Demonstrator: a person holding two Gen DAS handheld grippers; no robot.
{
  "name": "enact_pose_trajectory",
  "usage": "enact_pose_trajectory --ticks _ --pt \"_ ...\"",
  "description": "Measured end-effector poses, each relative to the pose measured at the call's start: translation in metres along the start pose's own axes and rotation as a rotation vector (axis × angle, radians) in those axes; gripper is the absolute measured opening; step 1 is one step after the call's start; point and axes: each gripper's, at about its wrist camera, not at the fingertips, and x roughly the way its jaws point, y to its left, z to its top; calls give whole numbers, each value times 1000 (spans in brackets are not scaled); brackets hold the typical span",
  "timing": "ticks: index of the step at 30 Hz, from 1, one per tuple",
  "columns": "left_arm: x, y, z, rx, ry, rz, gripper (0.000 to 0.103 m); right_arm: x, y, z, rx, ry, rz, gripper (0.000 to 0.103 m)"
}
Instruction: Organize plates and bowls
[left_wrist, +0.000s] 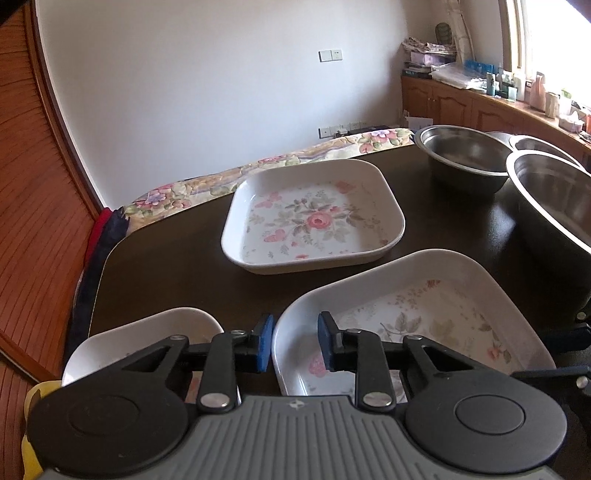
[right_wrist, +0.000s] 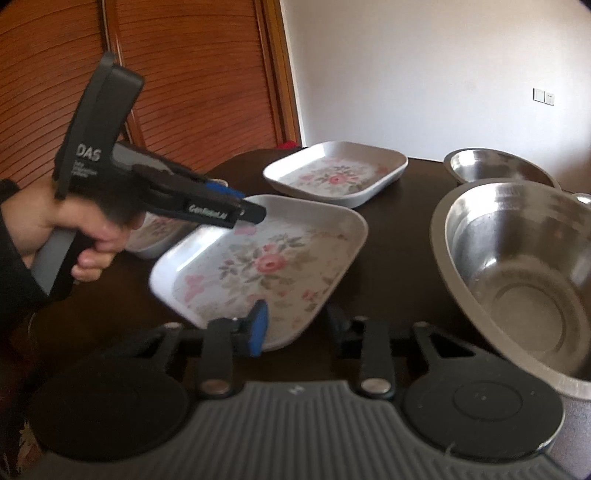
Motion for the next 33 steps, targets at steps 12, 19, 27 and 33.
enact_pose_trajectory --ticks 12,19,27,33 --pt "-28 -4 -9 -41 -87 6 42 0 -7 0 33 -33 -55 15" --pt "-63 -10 -11 -62 -160 19 42 -15 -6 -2 51 -74 -54 11" --pt "-99 -24 -10 -50 -221 26 42 -32 -1 -1 52 -126 -60 9" --pt "-122 -30 -14 -53 -247 36 42 -47 -1 -2 62 -152 -51 8"
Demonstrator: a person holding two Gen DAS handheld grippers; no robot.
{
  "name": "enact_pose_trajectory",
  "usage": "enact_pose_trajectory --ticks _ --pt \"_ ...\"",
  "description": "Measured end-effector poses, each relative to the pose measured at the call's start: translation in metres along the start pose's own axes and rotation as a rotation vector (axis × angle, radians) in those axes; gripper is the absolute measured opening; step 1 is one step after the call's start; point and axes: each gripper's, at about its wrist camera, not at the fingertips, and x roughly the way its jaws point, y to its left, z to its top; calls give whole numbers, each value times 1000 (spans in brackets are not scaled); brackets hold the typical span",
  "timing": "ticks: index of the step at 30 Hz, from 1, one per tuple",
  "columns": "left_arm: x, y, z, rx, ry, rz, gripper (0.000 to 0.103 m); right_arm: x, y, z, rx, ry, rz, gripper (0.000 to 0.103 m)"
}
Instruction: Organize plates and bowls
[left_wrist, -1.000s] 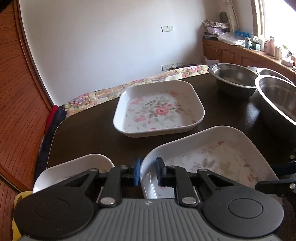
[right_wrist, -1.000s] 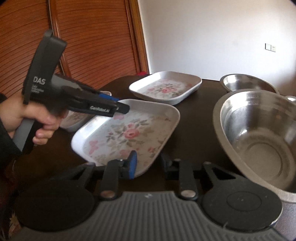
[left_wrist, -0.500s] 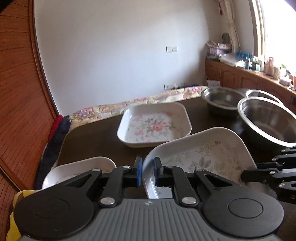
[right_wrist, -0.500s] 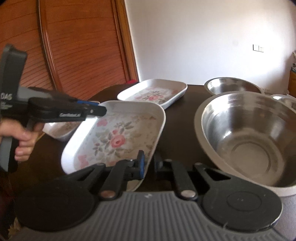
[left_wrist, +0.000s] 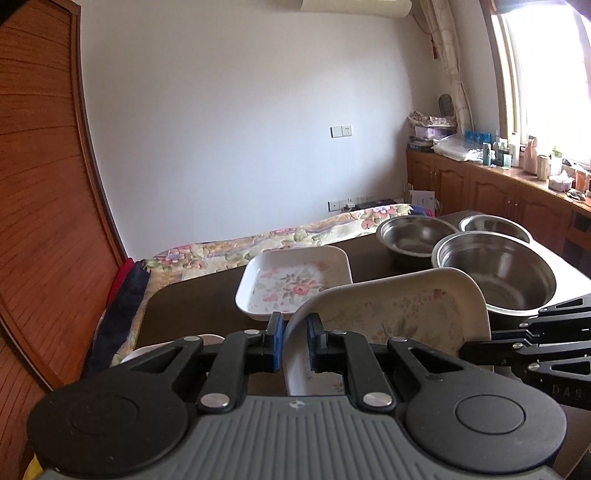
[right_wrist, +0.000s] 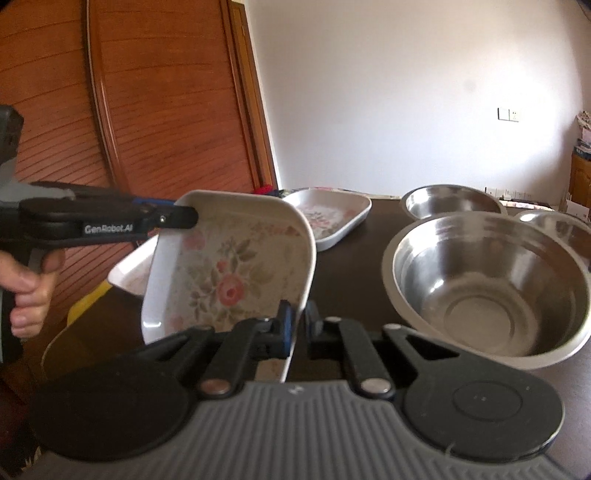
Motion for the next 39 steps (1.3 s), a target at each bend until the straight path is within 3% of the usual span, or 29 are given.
enact_pose_trajectory --ticks 11,18,39 --pt "-29 0 -10 -13 12 7 42 -17 5 -1 -3 -12 43 8" --pt "-8 7 -31 -69 84 -19 42 -9 8 -10 -11 38 51 8" --pt "49 4 -50 -60 149 -16 43 25 -5 -21 -3 101 -9 12"
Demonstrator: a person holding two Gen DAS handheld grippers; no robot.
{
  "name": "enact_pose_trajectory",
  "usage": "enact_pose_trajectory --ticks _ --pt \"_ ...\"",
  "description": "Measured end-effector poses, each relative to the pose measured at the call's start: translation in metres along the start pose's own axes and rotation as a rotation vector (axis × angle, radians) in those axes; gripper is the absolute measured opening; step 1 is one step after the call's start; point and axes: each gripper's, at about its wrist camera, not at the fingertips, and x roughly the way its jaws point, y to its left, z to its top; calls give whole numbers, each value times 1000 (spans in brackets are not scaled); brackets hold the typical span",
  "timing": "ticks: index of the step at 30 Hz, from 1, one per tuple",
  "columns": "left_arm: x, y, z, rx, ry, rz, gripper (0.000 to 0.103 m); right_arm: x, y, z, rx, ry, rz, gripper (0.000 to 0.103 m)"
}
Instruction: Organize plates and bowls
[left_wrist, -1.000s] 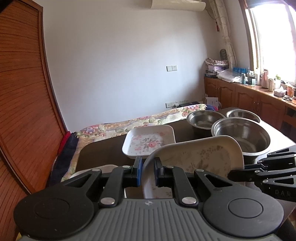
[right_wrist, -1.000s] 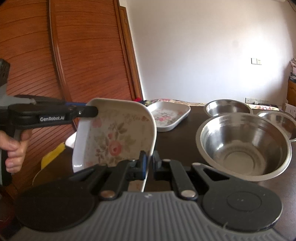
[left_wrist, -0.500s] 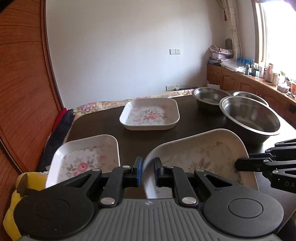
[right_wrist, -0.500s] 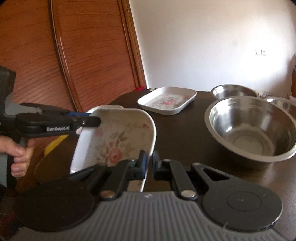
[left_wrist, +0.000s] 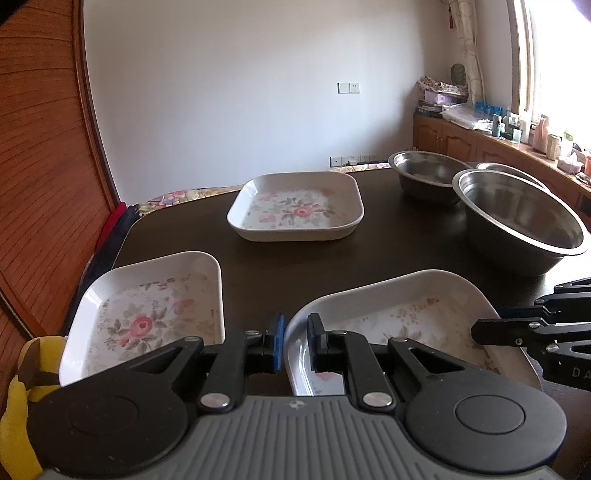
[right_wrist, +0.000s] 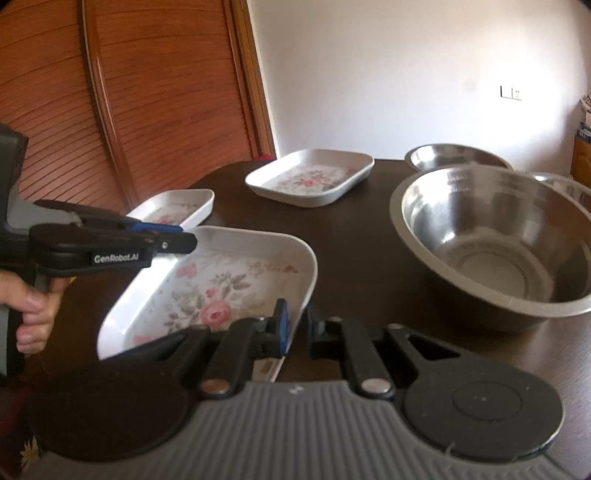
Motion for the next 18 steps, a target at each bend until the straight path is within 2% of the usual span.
enact_pose_trajectory --ticks 8,18 --pt "7 2 -2 -7 8 -2 42 3 0 -1 -2 -1 -7 14" --pt "-1 6 3 -18 -25 8 42 2 5 0 -14 -15 -27 14"
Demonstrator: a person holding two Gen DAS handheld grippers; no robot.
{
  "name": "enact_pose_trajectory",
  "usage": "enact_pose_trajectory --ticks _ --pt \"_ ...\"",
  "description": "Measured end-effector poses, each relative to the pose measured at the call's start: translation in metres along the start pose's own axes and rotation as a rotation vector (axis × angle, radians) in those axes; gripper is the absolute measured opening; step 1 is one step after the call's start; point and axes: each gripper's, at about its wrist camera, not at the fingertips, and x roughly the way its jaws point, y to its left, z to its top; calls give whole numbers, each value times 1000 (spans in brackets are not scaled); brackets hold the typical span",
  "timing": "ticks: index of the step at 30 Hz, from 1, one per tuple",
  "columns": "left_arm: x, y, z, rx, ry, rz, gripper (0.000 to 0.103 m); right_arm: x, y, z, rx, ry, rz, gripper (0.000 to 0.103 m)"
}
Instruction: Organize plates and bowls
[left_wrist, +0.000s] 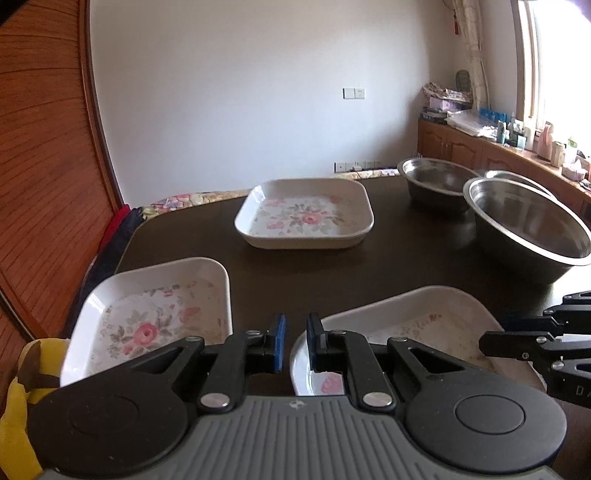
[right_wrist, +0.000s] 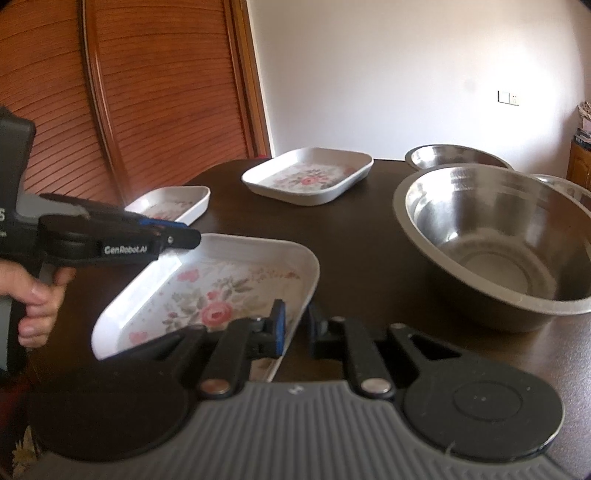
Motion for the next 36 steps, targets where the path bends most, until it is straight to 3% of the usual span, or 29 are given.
enact_pose_trajectory --ticks 6,7,8,10,13,16,17,21,26,29,36 --pt "-16 3 4 -21 -46 2 44 -10 3 -1 -37 -26 -34 16" --pt "-20 2 4 -24 -57 1 47 -13 3 -1 -45 -34 -40 20" --pt "-24 2 4 -29 -67 -1 50 -17 4 -1 -51 -46 -45 30" --pt "-31 0 4 -33 -89 -4 70 -26 5 -1 -66 -73 -55 37" --pt "-43 -6 4 -27 -135 16 92 -37 8 1 -71 -101 -53 38" --pt "-57 -12 1 -24 -186 39 103 -48 11 3 -75 -132 -53 52" --pt "-61 -13 0 -25 -203 47 103 -52 13 3 -81 -145 -56 57" --pt "-76 -17 -5 -29 -241 58 103 -62 17 3 -101 -182 -72 62" --pt "-93 -19 -14 -43 -283 86 103 -76 22 0 -107 -229 -71 92" --pt "-101 -19 -19 -51 -289 94 103 -83 26 -2 -122 -261 -78 103" --pt "-112 -6 -19 -67 -287 100 103 -92 35 0 -119 -283 -73 103"
